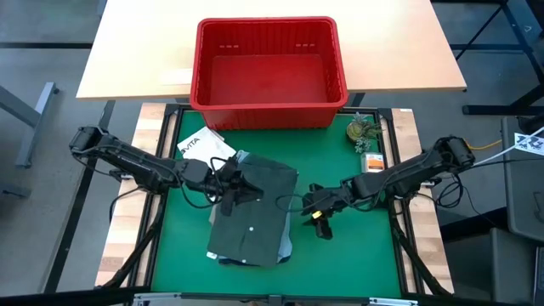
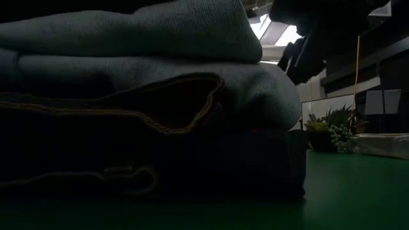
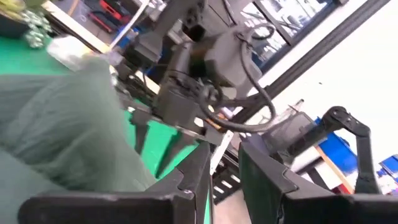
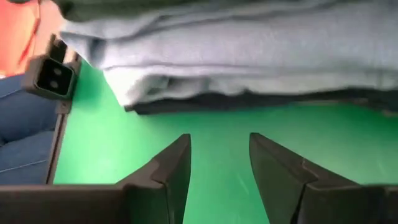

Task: Fold Laundry from Bin
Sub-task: Put the stacked clothing into the organizer bin

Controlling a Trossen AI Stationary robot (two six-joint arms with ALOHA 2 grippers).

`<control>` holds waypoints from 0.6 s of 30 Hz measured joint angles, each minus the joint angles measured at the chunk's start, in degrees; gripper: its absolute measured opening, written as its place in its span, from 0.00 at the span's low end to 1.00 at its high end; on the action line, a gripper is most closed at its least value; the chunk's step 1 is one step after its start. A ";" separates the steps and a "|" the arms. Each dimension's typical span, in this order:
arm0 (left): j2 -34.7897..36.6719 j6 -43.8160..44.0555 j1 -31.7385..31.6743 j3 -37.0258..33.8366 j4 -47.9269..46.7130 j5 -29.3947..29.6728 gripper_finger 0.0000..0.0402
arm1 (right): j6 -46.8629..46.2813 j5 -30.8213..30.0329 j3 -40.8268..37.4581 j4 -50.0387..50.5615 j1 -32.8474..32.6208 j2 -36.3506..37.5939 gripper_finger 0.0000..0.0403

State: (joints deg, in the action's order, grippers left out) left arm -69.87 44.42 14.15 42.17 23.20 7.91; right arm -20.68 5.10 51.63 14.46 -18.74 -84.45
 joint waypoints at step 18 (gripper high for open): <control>0.02 -2.71 0.29 0.00 -3.98 -15.16 0.20 | -3.74 -12.16 0.01 2.18 0.04 -7.51 0.40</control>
State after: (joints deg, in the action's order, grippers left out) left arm -69.84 41.71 14.44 42.17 19.22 -7.26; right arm -24.41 -7.06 51.64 16.64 -18.70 -91.96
